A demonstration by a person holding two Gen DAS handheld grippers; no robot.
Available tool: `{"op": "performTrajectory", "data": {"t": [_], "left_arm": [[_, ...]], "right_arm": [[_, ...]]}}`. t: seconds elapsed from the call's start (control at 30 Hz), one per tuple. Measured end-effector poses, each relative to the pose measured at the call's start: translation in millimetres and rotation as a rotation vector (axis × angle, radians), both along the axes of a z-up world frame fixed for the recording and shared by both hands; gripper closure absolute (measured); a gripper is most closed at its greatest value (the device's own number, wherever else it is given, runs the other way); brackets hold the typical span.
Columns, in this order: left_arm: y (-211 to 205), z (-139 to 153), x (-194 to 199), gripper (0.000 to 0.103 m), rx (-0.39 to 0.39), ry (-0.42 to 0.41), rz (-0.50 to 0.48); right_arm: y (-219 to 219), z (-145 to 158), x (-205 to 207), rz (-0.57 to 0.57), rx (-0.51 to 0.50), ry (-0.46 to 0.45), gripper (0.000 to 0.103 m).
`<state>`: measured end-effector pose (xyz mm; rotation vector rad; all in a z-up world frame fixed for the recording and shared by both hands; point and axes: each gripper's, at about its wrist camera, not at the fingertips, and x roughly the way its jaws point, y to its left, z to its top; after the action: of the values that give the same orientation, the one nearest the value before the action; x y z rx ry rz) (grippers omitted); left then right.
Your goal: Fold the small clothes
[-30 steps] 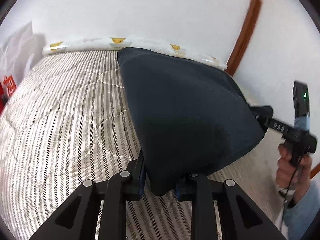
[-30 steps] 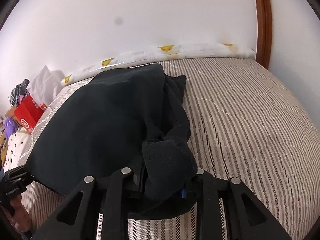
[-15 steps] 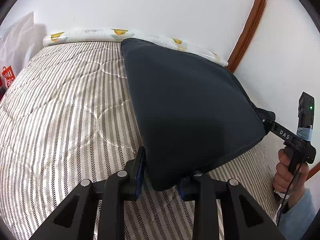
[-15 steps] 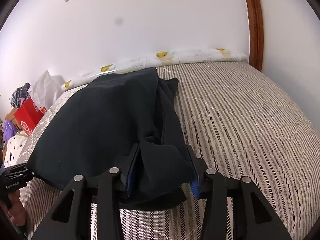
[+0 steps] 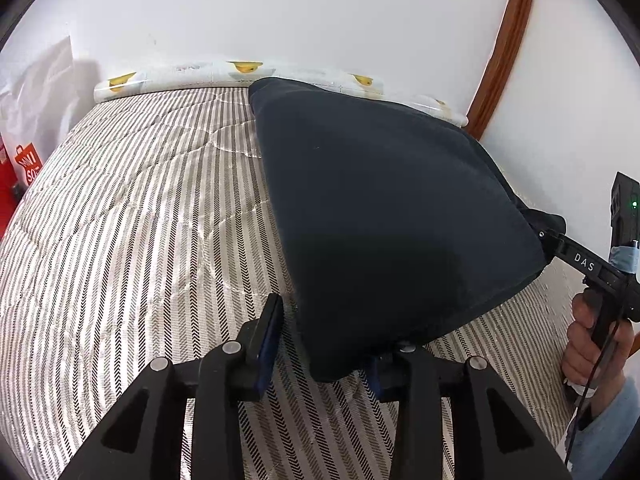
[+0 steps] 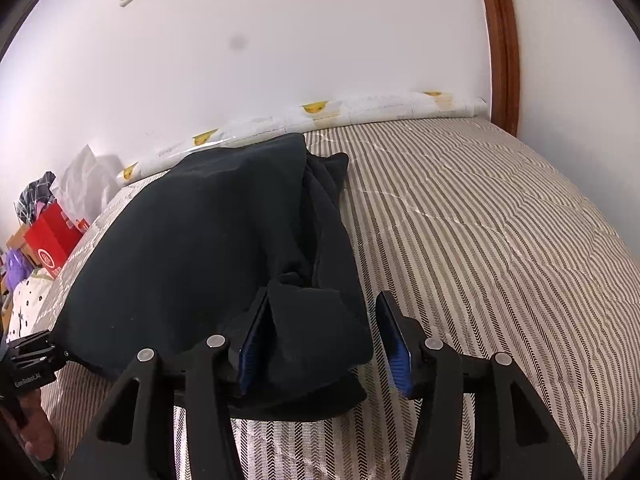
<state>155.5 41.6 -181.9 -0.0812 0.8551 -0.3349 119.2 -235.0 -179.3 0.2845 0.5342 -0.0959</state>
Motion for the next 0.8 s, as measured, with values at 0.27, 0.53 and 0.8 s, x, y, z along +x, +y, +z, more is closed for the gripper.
{"op": "performTrajectory", "data": {"t": [0.27,0.53,0.8], "left_arm": [[0.1,0.5,0.7,0.067,0.0,0.0,0.001],[0.7,-0.2,1.4,0.067,0.0,0.001,0.001],[0.1,-0.5,1.3,0.067,0.0,0.002,0.002]], "right_arm": [[-1.5,-0.6,0.7,-0.003,-0.001,0.002,0.048],[-1.0,-0.7,0.9,-0.007,-0.008,0.004,0.048],[-1.6,-1.2,1.0,-0.008,-0.006,0.005,0.047]]}}
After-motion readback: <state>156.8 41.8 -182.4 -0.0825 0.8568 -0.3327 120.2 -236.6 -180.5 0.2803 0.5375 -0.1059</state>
